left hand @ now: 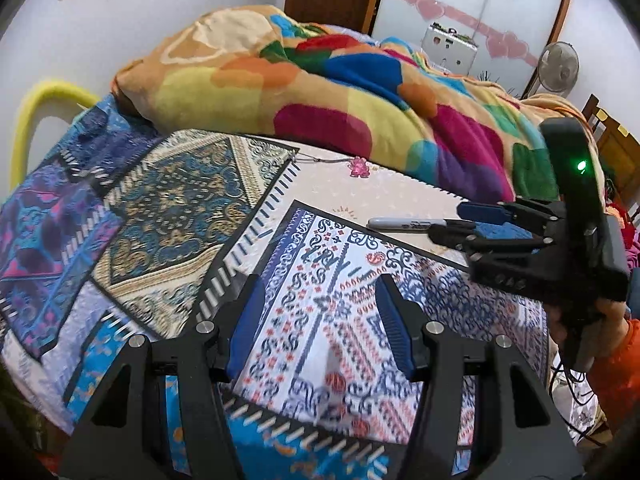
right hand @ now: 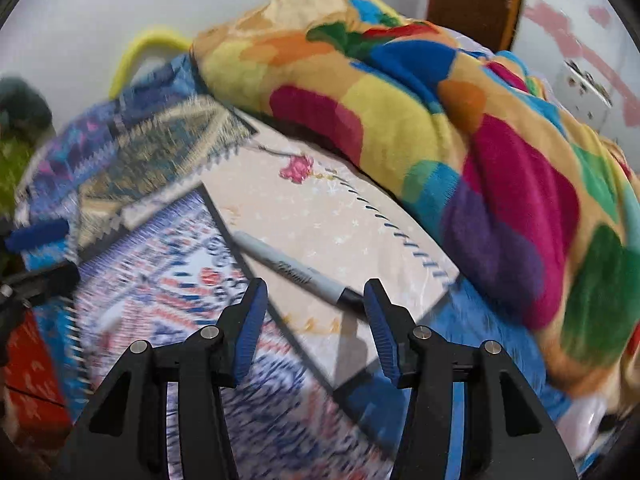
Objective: Collect trash
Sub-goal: 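Grasp the black Sharpie marker with the right gripper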
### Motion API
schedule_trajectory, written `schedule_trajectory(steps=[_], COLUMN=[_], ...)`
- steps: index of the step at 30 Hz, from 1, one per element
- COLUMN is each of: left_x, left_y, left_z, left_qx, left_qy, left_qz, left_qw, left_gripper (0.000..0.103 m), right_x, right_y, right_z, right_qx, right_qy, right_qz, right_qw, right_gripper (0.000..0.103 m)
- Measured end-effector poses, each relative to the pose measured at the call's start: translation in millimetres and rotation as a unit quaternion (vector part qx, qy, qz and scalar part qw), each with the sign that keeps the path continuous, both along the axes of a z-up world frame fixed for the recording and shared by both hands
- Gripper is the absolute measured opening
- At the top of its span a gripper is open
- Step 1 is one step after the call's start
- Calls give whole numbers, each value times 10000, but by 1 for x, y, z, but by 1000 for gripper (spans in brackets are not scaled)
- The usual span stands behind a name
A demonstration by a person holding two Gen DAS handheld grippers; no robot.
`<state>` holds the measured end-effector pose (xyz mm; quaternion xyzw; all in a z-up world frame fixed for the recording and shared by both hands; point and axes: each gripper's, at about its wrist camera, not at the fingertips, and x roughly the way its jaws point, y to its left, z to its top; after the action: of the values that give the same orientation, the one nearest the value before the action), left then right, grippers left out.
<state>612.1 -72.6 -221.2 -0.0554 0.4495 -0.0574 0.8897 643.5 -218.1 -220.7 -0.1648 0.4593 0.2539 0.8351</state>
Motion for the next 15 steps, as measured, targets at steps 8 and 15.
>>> schedule_trajectory(steps=[8,15], left_x=[27,50], left_y=[-7,-30], left_z=[-10,-12], left_qx=[48,198], left_qy=[-26,103], left_qz=[77,-158], left_qw=[10000,9996], left_gripper=[57,57], right_x=[3,-5], right_y=[4,-26], right_z=[-8,-7], right_qx=[163,405], right_qy=[69,114], right_qz=[87,-364], right_qw=[9998,9985], right_gripper=[25,10])
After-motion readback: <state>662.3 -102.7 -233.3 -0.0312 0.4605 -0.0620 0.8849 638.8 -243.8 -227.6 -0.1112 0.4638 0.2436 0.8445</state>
